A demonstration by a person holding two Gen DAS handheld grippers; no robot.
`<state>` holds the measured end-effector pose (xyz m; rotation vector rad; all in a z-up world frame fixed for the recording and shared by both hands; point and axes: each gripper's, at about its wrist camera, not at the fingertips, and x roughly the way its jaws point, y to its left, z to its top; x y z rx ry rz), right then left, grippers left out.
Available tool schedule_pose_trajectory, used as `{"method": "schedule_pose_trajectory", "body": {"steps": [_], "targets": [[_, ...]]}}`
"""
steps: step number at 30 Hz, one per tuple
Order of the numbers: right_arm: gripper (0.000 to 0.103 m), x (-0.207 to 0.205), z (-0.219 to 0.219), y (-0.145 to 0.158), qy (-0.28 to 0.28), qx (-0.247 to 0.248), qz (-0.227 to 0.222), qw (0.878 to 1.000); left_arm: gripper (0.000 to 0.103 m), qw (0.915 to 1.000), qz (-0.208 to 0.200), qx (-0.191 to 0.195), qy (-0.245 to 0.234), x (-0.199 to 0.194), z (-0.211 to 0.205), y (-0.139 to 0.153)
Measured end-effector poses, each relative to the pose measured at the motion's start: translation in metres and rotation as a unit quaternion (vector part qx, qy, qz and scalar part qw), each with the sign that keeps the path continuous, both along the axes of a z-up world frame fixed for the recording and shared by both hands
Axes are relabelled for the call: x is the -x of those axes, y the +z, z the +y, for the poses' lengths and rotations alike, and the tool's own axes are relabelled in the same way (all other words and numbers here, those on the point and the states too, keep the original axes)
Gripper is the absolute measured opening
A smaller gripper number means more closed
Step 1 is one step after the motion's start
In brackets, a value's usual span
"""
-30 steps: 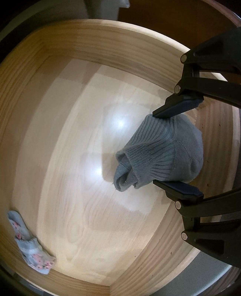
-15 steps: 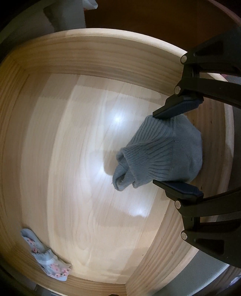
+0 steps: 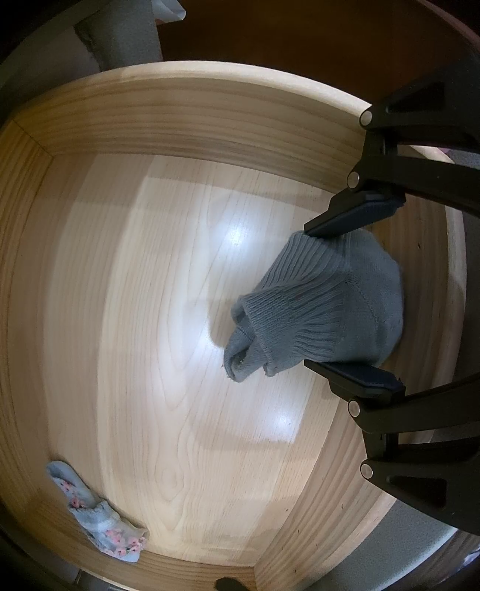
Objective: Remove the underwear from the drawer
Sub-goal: 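Hold the grey sock with the right tool while the left tool approaches the floral sock, then lower the left tool onto the light blue floral sock and close it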
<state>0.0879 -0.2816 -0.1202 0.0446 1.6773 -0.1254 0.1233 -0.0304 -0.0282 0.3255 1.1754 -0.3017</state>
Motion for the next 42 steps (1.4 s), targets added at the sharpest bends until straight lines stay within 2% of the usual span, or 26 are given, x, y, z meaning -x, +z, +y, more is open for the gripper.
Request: {"method": "schedule_pose_trajectory", "body": {"steps": [3,6,13,17,23,30,37,42], "targets": [[0.061,0.003,0.016,0.002,-0.002,0.0,-0.001,1.0,0.062,0.9992,-0.027,-0.019,-0.023,-0.009,0.001,0.007],[0.061,0.003,0.019,0.004,-0.003,-0.002,-0.003,1.0,0.062,0.9977,-0.029,-0.036,-0.049,-0.021,0.0,0.007],[0.061,0.005,0.021,0.005,-0.003,-0.004,-0.006,1.0,0.062,0.9944,0.007,-0.044,-0.095,-0.045,-0.012,-0.012],[0.061,0.004,0.022,0.006,-0.002,-0.005,-0.006,1.0,0.062,0.9909,0.019,-0.064,-0.117,-0.056,-0.019,-0.026],[0.061,0.004,0.023,0.007,-0.004,-0.006,-0.008,1.0,0.062,0.989,0.034,-0.072,-0.125,-0.074,-0.026,-0.039],[0.061,0.004,0.026,0.006,-0.005,-0.005,-0.007,1.0,0.062,0.9839,0.024,-0.103,-0.144,-0.081,-0.041,-0.05],[0.061,0.004,0.027,0.006,-0.005,-0.005,-0.007,1.0,0.062,0.9825,0.038,-0.12,-0.138,-0.092,-0.05,-0.059],[0.061,0.003,0.027,0.006,-0.004,-0.005,-0.008,1.0,0.062,0.9835,0.029,-0.125,-0.127,-0.101,-0.054,-0.062]]}}
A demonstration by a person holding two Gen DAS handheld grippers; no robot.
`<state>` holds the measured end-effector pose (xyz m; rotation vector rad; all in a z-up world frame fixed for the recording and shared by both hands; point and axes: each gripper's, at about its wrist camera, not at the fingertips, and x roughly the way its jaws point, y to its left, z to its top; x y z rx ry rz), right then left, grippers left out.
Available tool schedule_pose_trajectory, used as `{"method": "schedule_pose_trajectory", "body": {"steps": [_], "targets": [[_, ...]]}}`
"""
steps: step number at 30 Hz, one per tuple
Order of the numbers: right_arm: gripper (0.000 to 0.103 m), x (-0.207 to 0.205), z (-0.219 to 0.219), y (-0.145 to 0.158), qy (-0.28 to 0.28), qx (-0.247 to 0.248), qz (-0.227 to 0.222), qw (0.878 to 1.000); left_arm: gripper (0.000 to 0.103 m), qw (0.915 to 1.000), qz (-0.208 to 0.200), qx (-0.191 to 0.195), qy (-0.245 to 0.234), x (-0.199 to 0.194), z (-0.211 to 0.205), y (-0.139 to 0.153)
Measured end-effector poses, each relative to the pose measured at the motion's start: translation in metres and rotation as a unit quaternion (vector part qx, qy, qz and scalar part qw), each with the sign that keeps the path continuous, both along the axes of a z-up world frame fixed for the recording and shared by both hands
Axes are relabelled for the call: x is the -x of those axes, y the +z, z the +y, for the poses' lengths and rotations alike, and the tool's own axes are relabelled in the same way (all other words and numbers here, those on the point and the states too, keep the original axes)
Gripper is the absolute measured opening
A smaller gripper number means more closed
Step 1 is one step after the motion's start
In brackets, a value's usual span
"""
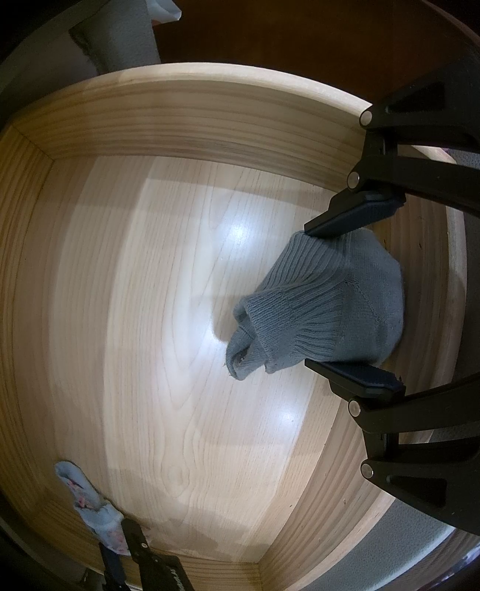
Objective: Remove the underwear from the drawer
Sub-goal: 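Lower the left tool onto the light blue floral sock and close it, then lift the floral sock with the left tool over the white box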
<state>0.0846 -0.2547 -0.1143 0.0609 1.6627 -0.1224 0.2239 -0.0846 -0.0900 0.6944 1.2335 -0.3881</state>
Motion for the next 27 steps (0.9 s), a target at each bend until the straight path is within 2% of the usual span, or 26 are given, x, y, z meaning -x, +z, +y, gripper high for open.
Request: {"method": "schedule_pose_trajectory", "body": {"steps": [6,8,9,11,17,27], "targets": [[0.061,-0.001,0.001,0.0,0.001,-0.002,-0.001,1.0,0.062,0.9998,-0.006,0.018,0.001,-0.004,-0.008,0.0],[0.062,-0.001,0.001,0.0,0.001,-0.002,-0.001,1.0,0.06,0.9996,0.003,0.028,0.0,-0.005,-0.01,0.0],[0.062,-0.001,0.002,0.0,0.001,-0.002,-0.001,1.0,0.052,0.9995,0.006,0.031,0.0,-0.006,-0.011,-0.001],[0.062,-0.002,0.002,0.0,0.001,-0.003,-0.001,1.0,0.045,0.9994,0.009,0.033,0.0,-0.006,-0.013,-0.001],[0.062,-0.002,0.002,0.001,0.001,-0.004,-0.002,1.0,0.034,0.9992,0.025,0.03,0.004,-0.006,-0.022,-0.001],[0.062,-0.002,0.003,0.002,0.002,-0.004,-0.002,1.0,0.032,0.9961,0.087,0.012,0.0,0.015,-0.045,-0.001]]}}
